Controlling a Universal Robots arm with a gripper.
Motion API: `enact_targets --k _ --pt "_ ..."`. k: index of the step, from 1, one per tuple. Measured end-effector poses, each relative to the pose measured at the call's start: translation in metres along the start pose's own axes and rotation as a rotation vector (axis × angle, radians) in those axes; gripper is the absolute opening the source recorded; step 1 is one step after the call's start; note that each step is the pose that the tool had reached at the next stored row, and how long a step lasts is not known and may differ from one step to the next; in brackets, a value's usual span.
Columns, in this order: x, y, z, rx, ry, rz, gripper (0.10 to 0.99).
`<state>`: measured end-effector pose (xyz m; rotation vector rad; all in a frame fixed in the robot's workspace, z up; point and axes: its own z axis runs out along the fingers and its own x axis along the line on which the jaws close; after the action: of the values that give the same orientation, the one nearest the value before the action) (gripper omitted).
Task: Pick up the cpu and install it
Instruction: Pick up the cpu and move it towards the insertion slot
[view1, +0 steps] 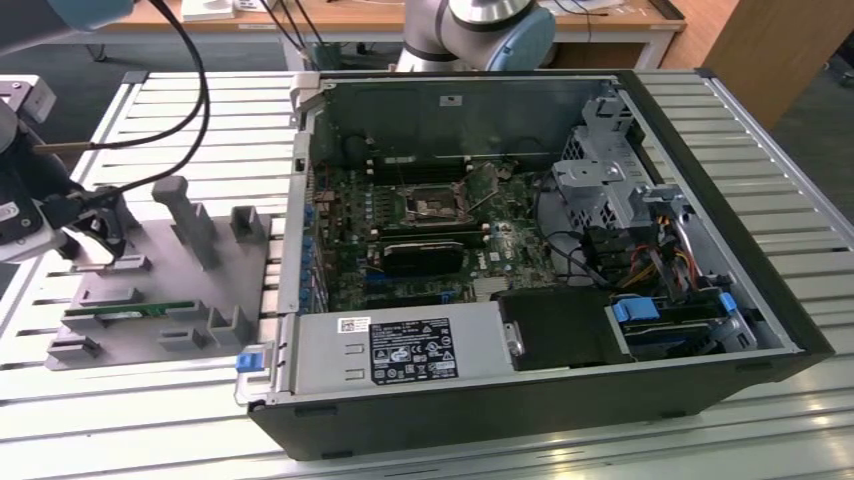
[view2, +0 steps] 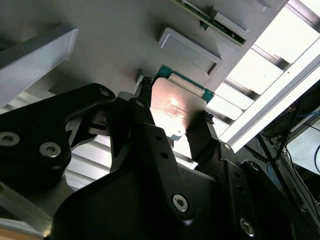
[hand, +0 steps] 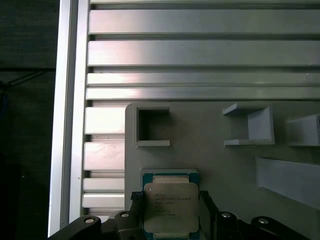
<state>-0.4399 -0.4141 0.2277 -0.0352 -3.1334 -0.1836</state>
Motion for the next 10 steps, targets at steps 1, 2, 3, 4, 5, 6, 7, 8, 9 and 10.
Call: enact_targets --k 1,2,3,4,5,6,7,8,9,10 --pt "0.0000 0.0001 -0.0005 0.000 -0.0001 0.000 0.533" --pt "0.0000 0.0001 -0.0010 0.000 -0.0001 0.000 0.533" --pt "0.0000 0.0002 -0.0016 0.000 0.0000 0.000 0.533" --pt "0.0000 0.0003 -0.0021 0.000 0.0000 0.000 0.533" --pt "0.0000 0.0004 -0.0025 0.000 -0.0001 0.000 0.533" --pt "0.0000 0.0005 -0.0029 0.000 -0.0001 0.000 0.533" --pt "0.0000 0.0005 -0.0033 0.000 -0.0002 0.000 0.533" --pt "0.0000 0.0006 -0.0036 0.000 -0.0001 0.000 0.533" --pt "0.0000 0.0007 -0.0040 0.000 0.0000 0.000 0.533" --pt "0.0000 0.0008 -0.0044 0.000 0.0000 0.000 0.533"
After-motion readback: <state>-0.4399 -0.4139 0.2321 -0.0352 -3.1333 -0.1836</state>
